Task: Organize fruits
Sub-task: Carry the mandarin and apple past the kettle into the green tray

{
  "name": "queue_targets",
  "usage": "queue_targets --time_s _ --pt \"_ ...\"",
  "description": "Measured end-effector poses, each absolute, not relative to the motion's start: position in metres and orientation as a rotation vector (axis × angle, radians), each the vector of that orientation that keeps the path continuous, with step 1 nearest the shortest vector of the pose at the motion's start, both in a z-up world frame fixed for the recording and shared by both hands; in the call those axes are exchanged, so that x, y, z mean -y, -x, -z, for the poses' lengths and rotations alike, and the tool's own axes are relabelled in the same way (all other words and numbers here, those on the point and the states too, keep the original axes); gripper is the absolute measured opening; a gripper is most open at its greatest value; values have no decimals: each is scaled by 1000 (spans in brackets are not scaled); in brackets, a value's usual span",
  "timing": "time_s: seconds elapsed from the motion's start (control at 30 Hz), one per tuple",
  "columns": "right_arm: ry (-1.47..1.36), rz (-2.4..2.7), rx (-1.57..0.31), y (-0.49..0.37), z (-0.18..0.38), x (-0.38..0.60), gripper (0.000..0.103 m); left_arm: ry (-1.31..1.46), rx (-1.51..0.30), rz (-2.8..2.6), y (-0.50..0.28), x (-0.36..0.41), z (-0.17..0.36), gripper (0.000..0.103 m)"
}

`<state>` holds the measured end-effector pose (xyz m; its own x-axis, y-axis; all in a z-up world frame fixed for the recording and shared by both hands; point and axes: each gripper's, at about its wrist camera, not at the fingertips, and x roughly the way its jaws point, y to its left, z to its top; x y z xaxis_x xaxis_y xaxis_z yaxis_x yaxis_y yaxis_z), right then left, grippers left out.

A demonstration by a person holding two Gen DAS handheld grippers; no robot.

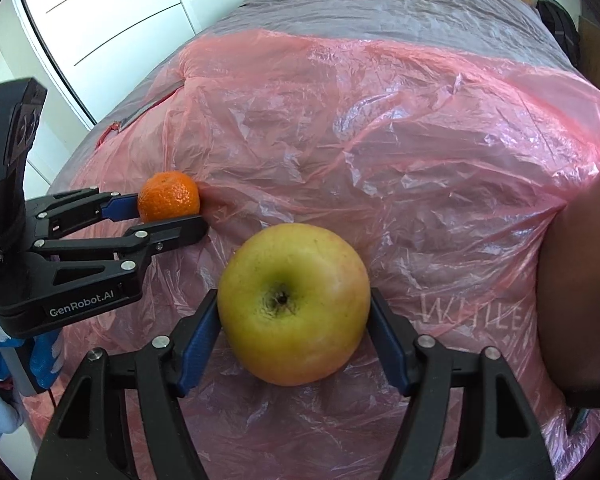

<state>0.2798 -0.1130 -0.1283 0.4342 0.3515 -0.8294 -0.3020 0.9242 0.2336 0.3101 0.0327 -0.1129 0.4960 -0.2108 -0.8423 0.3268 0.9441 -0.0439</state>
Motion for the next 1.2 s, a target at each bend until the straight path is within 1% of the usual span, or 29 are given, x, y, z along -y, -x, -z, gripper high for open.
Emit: queue_targets --time_s 0.3,0.57,0.87,1.2 --pt "-103 -413 -1015 -272 113 121 103 -92 -968 318 -297 -39 91 40" --pt "-118 -426 -962 -258 85 124 103 -59 -942 307 -277 -44 71 40" --pt "-130 -450 -921 -215 56 129 103 -26 -929 284 -237 -56 56 40" --pt "-140 -455 -932 -163 47 140 103 10 -926 303 -181 -58 44 40"
